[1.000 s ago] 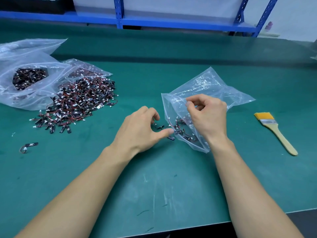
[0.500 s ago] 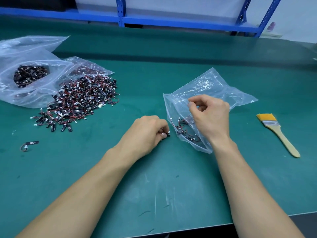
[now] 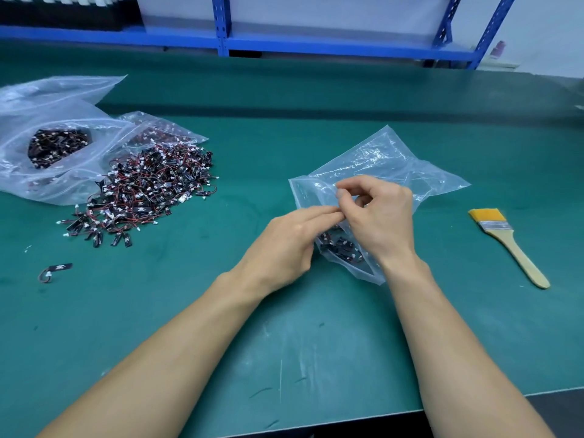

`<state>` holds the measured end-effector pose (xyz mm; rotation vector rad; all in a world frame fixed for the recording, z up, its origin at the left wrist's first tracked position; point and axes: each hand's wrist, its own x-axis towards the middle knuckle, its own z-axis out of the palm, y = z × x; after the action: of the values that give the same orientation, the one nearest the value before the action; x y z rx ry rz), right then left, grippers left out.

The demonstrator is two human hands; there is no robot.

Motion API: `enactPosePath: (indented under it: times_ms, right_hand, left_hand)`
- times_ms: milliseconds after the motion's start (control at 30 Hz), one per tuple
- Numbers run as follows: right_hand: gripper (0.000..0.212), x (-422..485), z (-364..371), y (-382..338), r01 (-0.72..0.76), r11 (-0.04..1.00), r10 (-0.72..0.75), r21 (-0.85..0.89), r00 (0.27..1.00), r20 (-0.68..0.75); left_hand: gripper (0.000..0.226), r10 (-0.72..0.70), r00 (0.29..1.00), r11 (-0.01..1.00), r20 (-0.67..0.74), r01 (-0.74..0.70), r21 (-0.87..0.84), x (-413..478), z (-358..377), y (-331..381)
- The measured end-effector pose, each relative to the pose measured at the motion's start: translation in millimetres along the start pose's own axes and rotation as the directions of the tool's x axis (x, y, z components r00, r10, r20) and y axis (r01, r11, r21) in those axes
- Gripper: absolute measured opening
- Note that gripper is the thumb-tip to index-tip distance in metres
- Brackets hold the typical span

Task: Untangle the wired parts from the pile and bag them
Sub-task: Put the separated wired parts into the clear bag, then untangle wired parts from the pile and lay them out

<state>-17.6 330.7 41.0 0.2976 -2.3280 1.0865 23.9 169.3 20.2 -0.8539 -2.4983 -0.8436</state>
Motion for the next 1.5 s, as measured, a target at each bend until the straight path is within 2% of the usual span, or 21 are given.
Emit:
enactPosePath:
  times_ms: [100,200,300,400,467,567,700,833,933,1000,1067,1133,1233,1300,1367,1433,1500]
  right_hand:
    - [0.011,0,0,-1,0.014,1.0,-0.014,-0.002,1.0,0.002]
    - [0.011,-1,-1,-2,0.011,1.0,-0.011,0.003,1.0,0.006]
    - [0.011,-1,-1,-2,0.017,1.0,-0.017,0.005,1.0,0.005]
    - [0.011,-1,-1,-2,0.019,1.0,-0.019,0.0,1.0,0.007]
    - [0.011,-2,0,-3,0.025,1.0,-0.025,-0.002,1.0,0.01]
    - [0.013,-3,1,-6,0.027,1.0,-0.027,-0.003,0.999,0.021]
    - [0.01,-4,0,-7,0.004,1.0,-0.004,0.017,1.0,0.021]
    - [0.01,-3,-2,-6,-0.026,0.999,0.026,0.018,0.999,0.031]
    - [0.01,-2,-2,-5,-0.055,0.998,0.054,0.01,0.996,0.066]
    - [0.01,-2,-1,-3,-0.061,0.998,0.062,-0.014,0.988,0.143]
    - [0.018,-2,0,-2,-0.069,0.997,0.074,-0.031,0.967,0.243]
    - [0.037,-3,1,0,-0.071,0.995,0.09,-0.072,0.946,0.312]
    - [0.047,-4,-1,2,-0.101,0.965,0.184,-0.241,0.918,0.35]
    - [0.043,-2,-3,3,-0.143,0.908,0.288,-0.394,0.897,0.336]
    - [0.04,-1,-6,5,-0.188,0.834,0.363,-0.519,0.895,0.26]
    - [0.039,-1,-10,5,-0.225,0.801,0.368,-0.554,0.916,0.161]
    - [0.035,-1,-11,1,-0.247,0.833,0.322,-0.495,0.944,0.072]
  left_hand:
    - [0.076,-0.041,0.999,0.999,-0.017,0.041,0.006,-6,-5,-7]
    - [0.067,-0.075,0.997,0.997,-0.009,0.075,0.001,-10,-8,-8]
    - [0.049,-0.046,0.999,0.999,0.005,0.045,0.026,-9,-9,-6]
    - [0.014,-0.003,0.998,0.98,0.06,-0.009,0.198,-8,-9,-3]
    - [0.026,0.0,0.99,0.938,0.14,-0.049,0.344,-7,-3,1]
    - [0.05,-0.037,0.973,0.898,0.229,-0.068,0.435,-4,7,8]
    - [0.069,-0.017,0.964,0.929,0.266,-0.083,0.362,-8,11,10]
    - [0.07,0.005,0.973,0.942,0.229,-0.081,0.324,-14,1,2]
    - [0.055,0.019,0.988,0.958,0.156,-0.062,0.28,-18,-7,-2]
    - [0.042,0.039,0.994,0.97,0.105,-0.063,0.236,-21,-11,-5]
    - [0.031,0.065,0.996,0.976,0.058,-0.076,0.206,-22,-13,-9]
    - [0.024,0.062,0.998,0.982,0.008,-0.062,0.181,-24,-17,-12]
    - [0.02,0.021,0.999,0.982,-0.029,-0.016,0.186,-29,-30,-20]
    - [0.018,-0.014,0.999,0.977,-0.043,0.023,0.214,-35,-41,-29]
    - [0.016,-0.07,0.995,0.969,-0.077,0.086,0.231,-42,-51,-43]
    - [0.016,-0.151,0.978,0.951,-0.142,0.183,0.251,-48,-60,-59]
    - [0.018,-0.273,0.94,0.906,-0.203,0.322,0.276,-51,-68,-75]
